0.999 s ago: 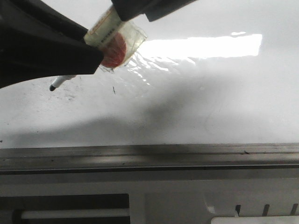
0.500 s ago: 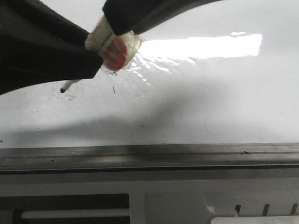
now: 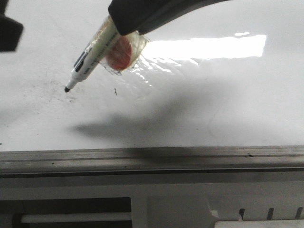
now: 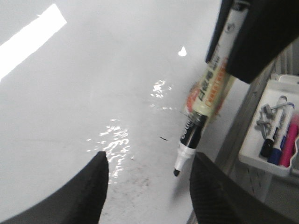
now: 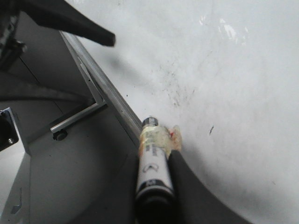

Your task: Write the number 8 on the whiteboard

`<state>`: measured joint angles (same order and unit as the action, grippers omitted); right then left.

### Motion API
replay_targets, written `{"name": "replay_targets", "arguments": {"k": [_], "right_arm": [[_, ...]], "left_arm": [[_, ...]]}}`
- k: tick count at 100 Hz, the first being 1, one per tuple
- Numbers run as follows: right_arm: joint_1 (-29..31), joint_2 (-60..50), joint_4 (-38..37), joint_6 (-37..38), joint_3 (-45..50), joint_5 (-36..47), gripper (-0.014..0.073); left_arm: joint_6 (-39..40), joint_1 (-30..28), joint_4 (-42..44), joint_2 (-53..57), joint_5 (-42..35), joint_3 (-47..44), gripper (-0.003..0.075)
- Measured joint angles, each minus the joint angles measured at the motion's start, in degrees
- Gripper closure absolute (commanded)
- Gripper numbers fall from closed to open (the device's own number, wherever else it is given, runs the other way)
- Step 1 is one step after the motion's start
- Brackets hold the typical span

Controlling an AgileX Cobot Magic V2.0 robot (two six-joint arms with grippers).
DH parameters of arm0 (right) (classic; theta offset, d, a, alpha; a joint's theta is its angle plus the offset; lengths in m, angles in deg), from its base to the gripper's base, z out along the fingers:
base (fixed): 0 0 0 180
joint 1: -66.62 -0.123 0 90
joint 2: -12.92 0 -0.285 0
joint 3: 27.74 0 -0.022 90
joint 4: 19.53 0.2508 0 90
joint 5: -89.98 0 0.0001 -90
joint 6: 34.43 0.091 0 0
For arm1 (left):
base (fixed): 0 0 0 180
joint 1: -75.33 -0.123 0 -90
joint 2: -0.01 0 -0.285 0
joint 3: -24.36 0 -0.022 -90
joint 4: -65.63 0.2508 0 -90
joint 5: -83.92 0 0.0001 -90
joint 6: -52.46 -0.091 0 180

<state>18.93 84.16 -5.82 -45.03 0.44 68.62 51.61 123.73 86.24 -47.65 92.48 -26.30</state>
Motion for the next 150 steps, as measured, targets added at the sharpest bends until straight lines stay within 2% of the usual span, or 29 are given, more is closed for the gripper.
{"name": "replay_targets", "arguments": {"k": [15, 29, 51, 61, 77, 103, 127, 150], "right_arm": [[2.7, 0.0, 0.0, 2.7, -0.5, 1.2, 0.0657], [6.5, 0.0, -0.1, 3.0, -4.1, 1.2, 0.0657], [12.5, 1.8, -0.1, 3.0, -11.7, -4.5, 0.0657], [13.7, 4.7, -0.2, 3.0, -13.2, -7.9, 0.0657], [13.1, 7.9, 1.0, 3.2, -14.2, -12.4, 0.0647], [12.8, 5.9, -6.6, 8.5, -14.3, -20.9, 0.0642], [8.2, 9.5, -6.1, 9.4, -14.0, -17.6, 0.0642], [10.8, 6.9, -7.5, 11.3, -14.0, -14.6, 0.0642]], "left_arm": [[0.0, -3.9, -3.0, 6.1, -0.1, 0.0, 0.0352], [0.0, -9.2, -6.5, 7.4, -0.6, -0.4, 0.0352], [0.0, -15.8, -14.9, 7.4, -11.9, -3.9, 0.0352], [0.1, -16.5, -16.5, 7.4, -15.4, -5.6, 0.0352], [0.1, -16.6, -17.0, 7.4, -16.8, -6.6, 0.0352], [0.1, -16.6, -17.1, 7.4, -16.9, -6.6, 0.0352], [0.2, -16.6, -17.1, 7.4, -16.9, -6.6, 0.0352], [0.2, -16.6, -17.1, 7.4, -16.9, -6.6, 0.0352]]}}
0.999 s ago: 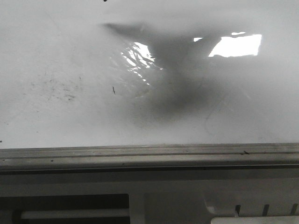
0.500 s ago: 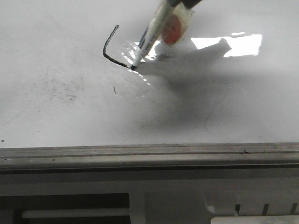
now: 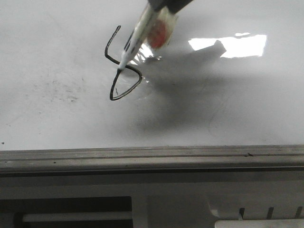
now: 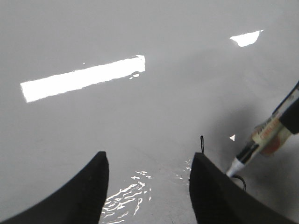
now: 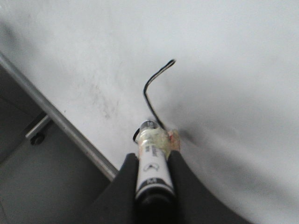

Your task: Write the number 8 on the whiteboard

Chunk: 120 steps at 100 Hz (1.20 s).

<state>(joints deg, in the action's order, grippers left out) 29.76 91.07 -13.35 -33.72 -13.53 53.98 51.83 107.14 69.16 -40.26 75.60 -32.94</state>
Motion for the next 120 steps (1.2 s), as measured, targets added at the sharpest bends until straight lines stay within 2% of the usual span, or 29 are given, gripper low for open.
{"name": "replay_targets", "arguments": {"k": [23, 61, 71, 81, 97, 107, 120], "right_arm": [[1.6, -1.5, -1.9, 0.5, -0.2, 6.9, 0.0642], [-3.4, -4.0, -4.8, 0.2, -0.1, 5.3, 0.0642], [-5.2, -5.6, -4.8, 0.2, 0.0, 1.8, 0.0642], [-7.3, -5.6, -4.8, 0.2, 1.6, -1.8, 0.0642], [-10.7, -5.6, -4.8, 0.2, 5.0, -2.6, 0.0642], [-12.2, -5.6, -4.8, 0.2, 5.7, -2.8, 0.0642], [-13.4, -5.6, -4.8, 0.2, 5.8, -3.2, 0.0642]], "left_arm": [[0.0, 0.0, 0.0, 0.0, 0.0, 0.0, 0.0352], [0.0, 0.5, 2.4, 0.0, 0.0, 0.0, 0.0352], [0.1, 4.1, 2.8, -0.8, 1.0, 0.0, 0.0352], [0.1, 10.6, 3.4, -3.5, 1.8, -0.4, 0.0352], [0.1, 19.7, 7.3, -12.0, 0.0, -0.7, 0.0352], [0.0, 22.4, 8.1, -18.5, -4.9, -0.7, 0.0352], [-0.1, 22.9, 8.2, -24.9, -10.2, 0.1, 0.0352]]}}
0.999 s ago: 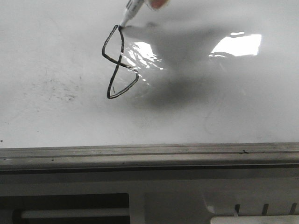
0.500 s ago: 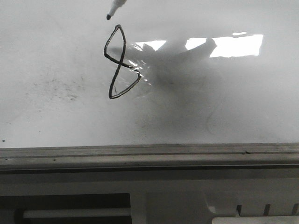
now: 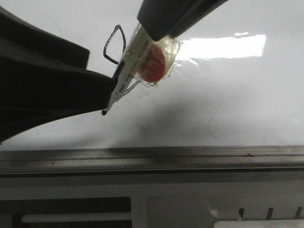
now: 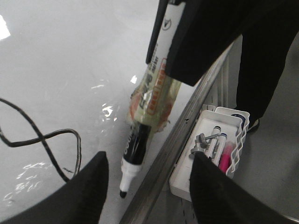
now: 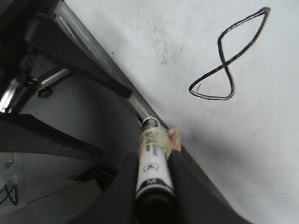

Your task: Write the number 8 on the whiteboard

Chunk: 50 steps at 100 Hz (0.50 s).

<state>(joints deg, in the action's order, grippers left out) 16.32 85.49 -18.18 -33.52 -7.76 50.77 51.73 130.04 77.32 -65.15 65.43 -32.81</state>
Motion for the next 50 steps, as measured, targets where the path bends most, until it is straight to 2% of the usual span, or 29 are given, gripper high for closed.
{"name": "replay_targets", "arguments": {"k": [14, 21, 26, 40, 50], "right_arm": [[-0.8, 0.0, 0.0, 0.0, 0.0, -0.6, 0.0642], [-0.9, 0.0, 0.0, 0.1, 0.0, -1.1, 0.0642], [-0.9, 0.0, 0.0, 0.1, 0.0, -1.4, 0.0642], [-0.9, 0.0, 0.2, 0.1, 0.0, -1.3, 0.0642], [-0.9, 0.0, 0.2, 0.1, 0.0, -1.3, 0.0642]], "left_arm": [[0.0, 0.0, 0.0, -4.6, -2.8, 1.7, 0.0353], [-0.1, 0.0, -0.5, -5.7, -3.1, 2.0, 0.0380], [-0.1, 0.0, -1.4, -6.3, -3.2, 2.0, 0.0445], [-0.1, 0.0, -2.8, -6.6, -3.2, 2.0, 0.0729], [-1.1, 0.3, -1.7, -6.9, -3.2, 2.0, 0.0741]]}}
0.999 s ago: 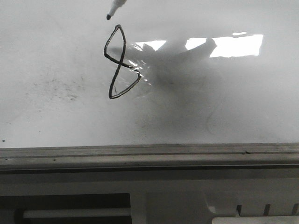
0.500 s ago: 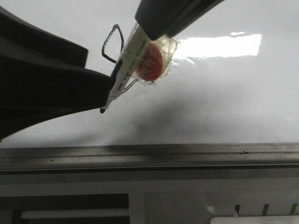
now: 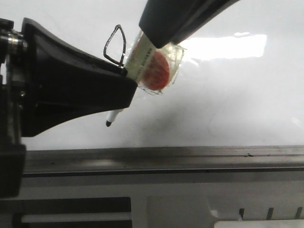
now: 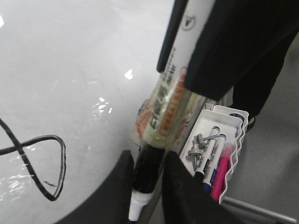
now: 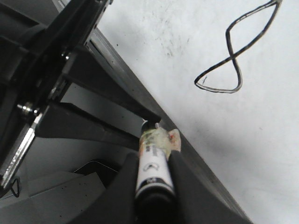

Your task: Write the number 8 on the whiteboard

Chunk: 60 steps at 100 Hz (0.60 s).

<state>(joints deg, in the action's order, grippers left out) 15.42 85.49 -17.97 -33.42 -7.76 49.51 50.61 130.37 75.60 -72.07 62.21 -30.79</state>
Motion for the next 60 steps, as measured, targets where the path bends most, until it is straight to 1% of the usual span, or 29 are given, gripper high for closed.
{"name": "replay_targets", "arguments": {"k": [20, 25, 28, 33, 43, 48, 52, 60], "right_arm": [[0.0, 0.0, 0.0, 0.0, 0.0, 0.0, 0.0641], [0.0, 0.0, 0.0, 0.0, 0.0, 0.0, 0.0625], [0.0, 0.0, 0.0, 0.0, 0.0, 0.0, 0.0602], [0.0, 0.0, 0.0, 0.0, 0.0, 0.2, 0.0533], [0.0, 0.0, 0.0, 0.0, 0.0, 1.2, 0.0319], [0.0, 0.0, 0.0, 0.0, 0.0, 1.2, 0.0245], [0.0, 0.0, 0.1, 0.0, 0.0, 1.2, 0.0216], [0.0, 0.0, 0.1, 0.0, 0.0, 1.2, 0.0226]], "left_arm": [[-0.6, 0.0, 0.3, 0.0, 0.0, 0.0, 0.0741], [-0.6, 0.0, 0.3, 0.0, 0.0, 0.0, 0.0741], [-0.6, 0.0, 0.3, 0.0, 0.0, 0.0, 0.0741], [-0.6, 0.0, 0.3, 0.0, 0.0, 0.0, 0.0741], [-0.2, 0.1, 0.0, 0.0, -0.3, 0.0, 0.0741], [0.1, 0.1, -0.8, 0.0, 0.0, 0.0, 0.0741], [0.4, 0.1, -1.7, 0.0, 0.2, 0.0, 0.0741], [0.5, 0.1, -5.7, 0.7, 1.4, 0.0, 0.0741]]}}
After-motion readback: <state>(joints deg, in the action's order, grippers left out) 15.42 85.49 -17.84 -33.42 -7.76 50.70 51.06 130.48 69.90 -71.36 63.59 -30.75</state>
